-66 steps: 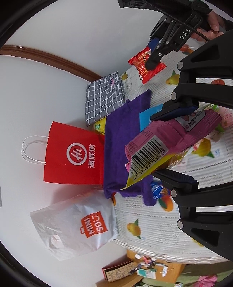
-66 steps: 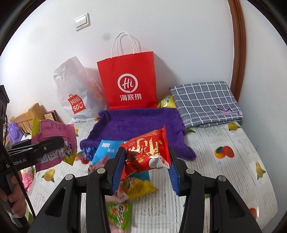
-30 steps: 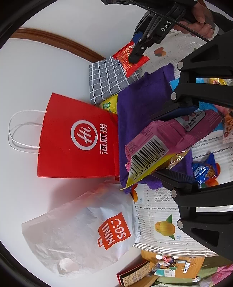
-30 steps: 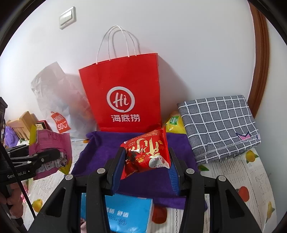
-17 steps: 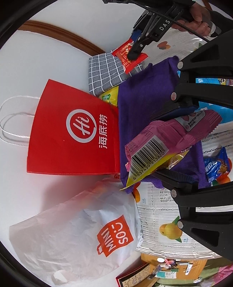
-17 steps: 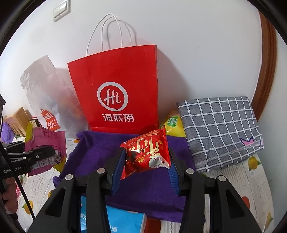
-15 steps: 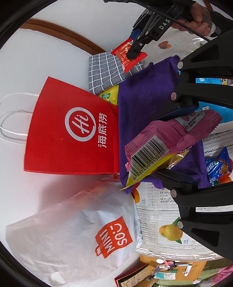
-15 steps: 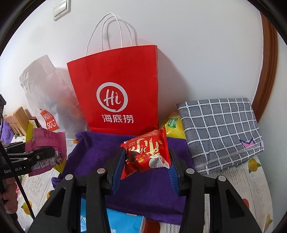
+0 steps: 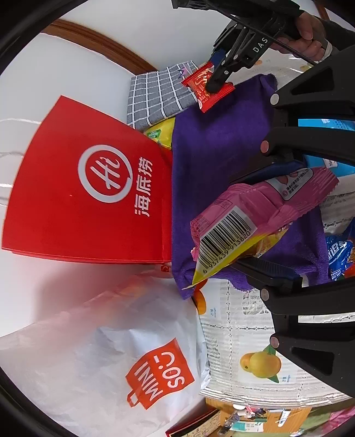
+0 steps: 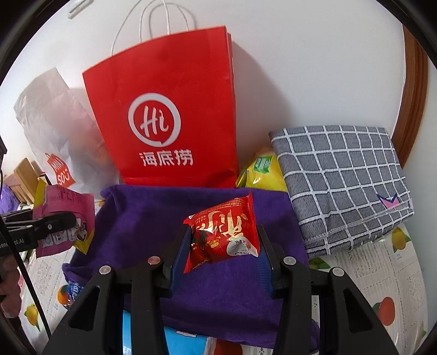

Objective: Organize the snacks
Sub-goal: 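Carry the pink packet and red candy toward the purple towel, then open both tools to drop the pink packet and red candy on the towel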

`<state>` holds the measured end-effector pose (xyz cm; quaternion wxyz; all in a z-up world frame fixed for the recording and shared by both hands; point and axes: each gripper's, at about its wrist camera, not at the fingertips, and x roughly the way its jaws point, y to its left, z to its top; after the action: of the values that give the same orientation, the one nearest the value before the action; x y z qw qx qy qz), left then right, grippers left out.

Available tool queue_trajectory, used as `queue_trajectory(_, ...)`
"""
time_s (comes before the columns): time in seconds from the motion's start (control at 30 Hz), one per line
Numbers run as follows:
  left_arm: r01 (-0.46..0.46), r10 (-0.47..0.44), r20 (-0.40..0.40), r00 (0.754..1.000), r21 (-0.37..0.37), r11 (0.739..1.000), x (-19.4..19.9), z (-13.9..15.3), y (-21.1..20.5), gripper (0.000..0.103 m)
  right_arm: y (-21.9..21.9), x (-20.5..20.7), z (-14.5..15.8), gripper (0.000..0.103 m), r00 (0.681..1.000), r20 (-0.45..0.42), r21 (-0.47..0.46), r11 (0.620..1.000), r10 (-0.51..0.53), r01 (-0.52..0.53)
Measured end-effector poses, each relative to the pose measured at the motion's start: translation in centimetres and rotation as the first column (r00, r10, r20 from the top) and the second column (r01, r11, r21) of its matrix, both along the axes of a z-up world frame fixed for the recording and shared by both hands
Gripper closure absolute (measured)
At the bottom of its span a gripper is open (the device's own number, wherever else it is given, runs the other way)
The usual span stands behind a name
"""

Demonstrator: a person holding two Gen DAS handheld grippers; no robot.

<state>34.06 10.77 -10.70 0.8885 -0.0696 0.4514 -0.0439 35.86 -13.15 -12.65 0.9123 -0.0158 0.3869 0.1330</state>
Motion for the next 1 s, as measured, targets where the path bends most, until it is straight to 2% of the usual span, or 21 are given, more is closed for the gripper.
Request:
queue_trajectory(0.47,0.019,-0.019,-0.023,1.0,-0.004,1.0,0.9,-1.6,-0.8,0.053,0.2,1.4,-3.1,0.058,0.997,-0.082,-0.014,1.0,0.004,-0.005)
queue_trajectory(1.0,0.055,-0.055,-0.06,0.997,0.002,0.998,2.0,-3.1,-1.7,0.053,0.2,2.2,-4.9,0.058,0.99,-0.138,-0.021,1.0,0.017,-0.02)
